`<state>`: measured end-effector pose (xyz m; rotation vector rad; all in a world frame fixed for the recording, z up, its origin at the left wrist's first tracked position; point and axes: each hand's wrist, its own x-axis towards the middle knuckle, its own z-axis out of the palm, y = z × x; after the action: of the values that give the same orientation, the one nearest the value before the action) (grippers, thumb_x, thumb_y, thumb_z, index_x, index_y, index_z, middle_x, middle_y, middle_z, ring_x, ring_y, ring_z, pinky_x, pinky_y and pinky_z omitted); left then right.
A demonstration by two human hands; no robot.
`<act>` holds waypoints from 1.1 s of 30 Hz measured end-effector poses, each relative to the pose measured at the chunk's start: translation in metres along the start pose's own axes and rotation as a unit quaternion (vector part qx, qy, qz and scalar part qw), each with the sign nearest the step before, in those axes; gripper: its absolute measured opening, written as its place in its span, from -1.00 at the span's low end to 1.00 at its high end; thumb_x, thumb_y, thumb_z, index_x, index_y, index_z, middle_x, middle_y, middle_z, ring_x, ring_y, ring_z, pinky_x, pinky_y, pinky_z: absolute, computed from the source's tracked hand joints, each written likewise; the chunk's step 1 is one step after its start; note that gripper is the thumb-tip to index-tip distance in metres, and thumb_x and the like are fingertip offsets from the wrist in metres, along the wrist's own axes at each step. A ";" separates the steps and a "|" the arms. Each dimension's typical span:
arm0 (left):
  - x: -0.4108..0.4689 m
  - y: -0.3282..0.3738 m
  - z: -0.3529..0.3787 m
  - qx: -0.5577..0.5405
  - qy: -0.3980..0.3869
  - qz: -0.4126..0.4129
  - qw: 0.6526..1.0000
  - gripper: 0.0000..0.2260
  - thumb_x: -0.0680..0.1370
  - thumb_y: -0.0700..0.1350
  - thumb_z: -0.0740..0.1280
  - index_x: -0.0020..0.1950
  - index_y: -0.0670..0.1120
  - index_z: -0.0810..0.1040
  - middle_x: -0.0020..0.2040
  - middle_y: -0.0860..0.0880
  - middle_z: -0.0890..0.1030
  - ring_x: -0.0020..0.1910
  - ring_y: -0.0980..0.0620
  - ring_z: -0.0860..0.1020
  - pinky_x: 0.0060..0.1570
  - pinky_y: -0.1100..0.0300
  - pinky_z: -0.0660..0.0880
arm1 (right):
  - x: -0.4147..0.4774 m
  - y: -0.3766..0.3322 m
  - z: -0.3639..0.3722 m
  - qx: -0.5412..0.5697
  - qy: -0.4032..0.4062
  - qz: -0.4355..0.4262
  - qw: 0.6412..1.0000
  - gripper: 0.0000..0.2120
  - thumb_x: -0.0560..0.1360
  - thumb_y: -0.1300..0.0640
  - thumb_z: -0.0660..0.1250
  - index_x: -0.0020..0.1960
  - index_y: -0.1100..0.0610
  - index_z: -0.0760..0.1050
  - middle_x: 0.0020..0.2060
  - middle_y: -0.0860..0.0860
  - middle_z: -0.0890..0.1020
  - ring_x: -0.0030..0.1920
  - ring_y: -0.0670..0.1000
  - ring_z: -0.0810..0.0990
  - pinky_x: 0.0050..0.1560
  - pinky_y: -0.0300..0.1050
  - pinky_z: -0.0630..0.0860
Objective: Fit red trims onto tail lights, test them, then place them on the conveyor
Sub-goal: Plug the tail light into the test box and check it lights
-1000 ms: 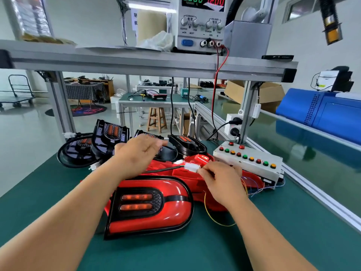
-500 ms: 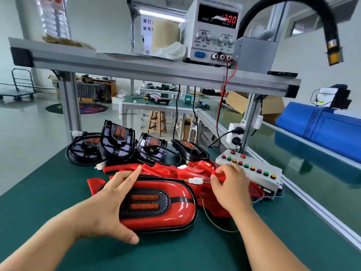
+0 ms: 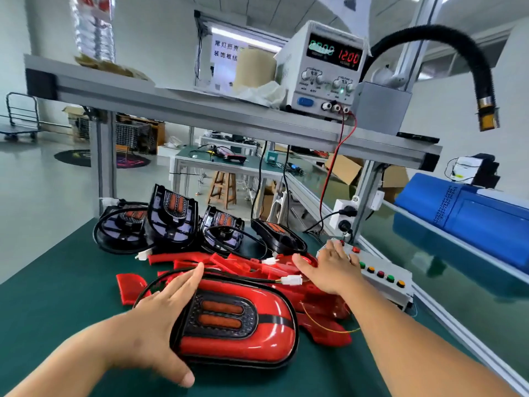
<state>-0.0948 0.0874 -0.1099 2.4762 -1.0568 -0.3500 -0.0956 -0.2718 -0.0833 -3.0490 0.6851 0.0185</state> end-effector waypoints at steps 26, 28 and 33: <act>0.002 0.017 0.011 0.021 0.091 -0.019 0.995 0.34 0.15 0.36 0.53 0.28 0.18 -0.64 0.29 0.43 -0.23 0.41 0.22 -0.08 0.51 0.11 -0.18 | 0.004 0.007 0.009 -0.039 -0.025 -0.015 0.999 0.31 0.03 -0.67 -0.46 0.60 0.02 -0.04 0.58 -0.09 -0.21 0.57 0.21 -0.17 0.45 0.33 -0.12; 0.002 0.017 0.011 0.022 0.090 -0.017 0.996 0.33 0.14 0.37 0.53 0.28 0.21 -0.62 0.31 0.42 -0.21 0.34 0.29 -0.08 0.52 0.11 -0.17 | 0.004 0.006 0.009 -0.039 -0.025 -0.015 0.999 0.29 0.05 -0.67 -0.45 0.60 0.02 -0.03 0.58 -0.11 -0.21 0.57 0.22 -0.16 0.45 0.33 -0.12; 0.002 0.016 0.012 0.025 0.084 -0.018 0.996 0.31 0.04 0.47 0.41 0.26 0.22 -0.65 0.23 0.50 -0.26 0.32 0.32 -0.11 0.53 0.10 -0.18 | 0.005 0.007 0.010 -0.030 -0.026 -0.016 0.999 0.22 0.13 -0.66 -0.38 0.59 0.02 0.05 0.58 -0.13 -0.20 0.57 0.23 -0.16 0.45 0.32 -0.12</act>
<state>-0.1077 0.0724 -0.1132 2.5203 -0.9630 -0.1240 -0.0941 -0.2805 -0.0938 -3.1033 0.6437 0.1184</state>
